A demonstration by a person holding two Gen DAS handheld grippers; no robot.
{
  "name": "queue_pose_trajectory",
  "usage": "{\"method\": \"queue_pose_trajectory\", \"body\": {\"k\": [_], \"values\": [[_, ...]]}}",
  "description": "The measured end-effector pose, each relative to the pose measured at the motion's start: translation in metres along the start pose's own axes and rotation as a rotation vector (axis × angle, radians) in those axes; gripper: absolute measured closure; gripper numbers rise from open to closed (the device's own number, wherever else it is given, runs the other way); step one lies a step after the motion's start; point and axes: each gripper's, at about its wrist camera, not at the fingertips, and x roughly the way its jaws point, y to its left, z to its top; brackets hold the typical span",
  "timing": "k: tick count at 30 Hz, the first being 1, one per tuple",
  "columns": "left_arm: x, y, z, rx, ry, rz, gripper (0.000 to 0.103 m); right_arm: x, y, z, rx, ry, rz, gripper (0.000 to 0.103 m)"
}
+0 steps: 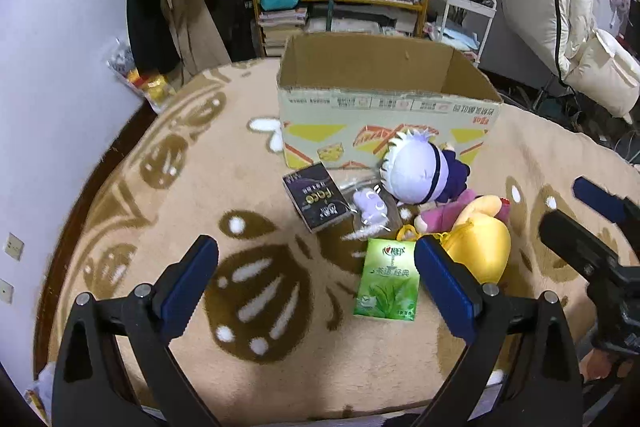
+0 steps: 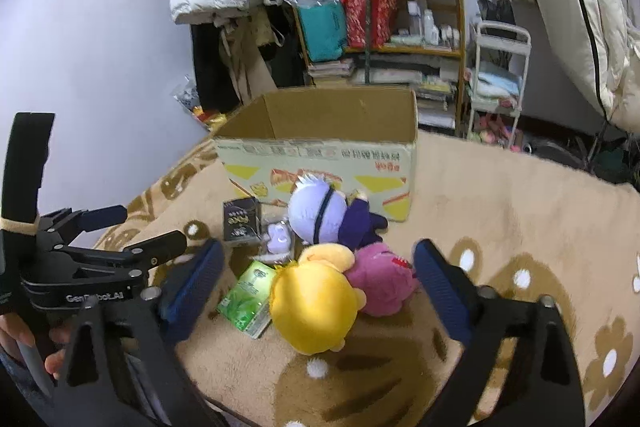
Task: Organize soft objects
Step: 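Move both tools back down to the pile in front of the box, then grasp the green tea tissue pack with the left tool while the right tool grips the yellow plush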
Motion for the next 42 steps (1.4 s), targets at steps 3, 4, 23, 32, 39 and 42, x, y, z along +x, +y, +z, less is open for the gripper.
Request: {"method": "queue_pose_trajectory", "body": {"k": [3,4,23,32,39,42], "values": [[0.010,0.002,0.001,-0.020,0.029,-0.022,0.006,0.014,-0.007,-0.002,0.049,0.038,0.023,0.011],[0.014,0.003,0.001,-0.029,0.039,-0.034,0.006,0.017,-0.009,-0.002,0.059,0.045,0.027,0.012],[0.064,-0.009,-0.006,-0.016,0.214,-0.080,0.006,0.052,-0.018,-0.010,0.127,0.149,0.008,0.014],[0.081,-0.017,-0.012,-0.002,0.282,-0.075,0.006,0.069,-0.017,-0.017,0.139,0.206,-0.014,0.014],[0.092,-0.021,-0.015,0.014,0.312,-0.078,0.006,0.075,-0.016,-0.019,0.147,0.224,0.007,0.020],[0.095,-0.025,-0.016,0.026,0.320,-0.087,0.006,0.079,-0.016,-0.021,0.148,0.240,0.013,0.023]]}}
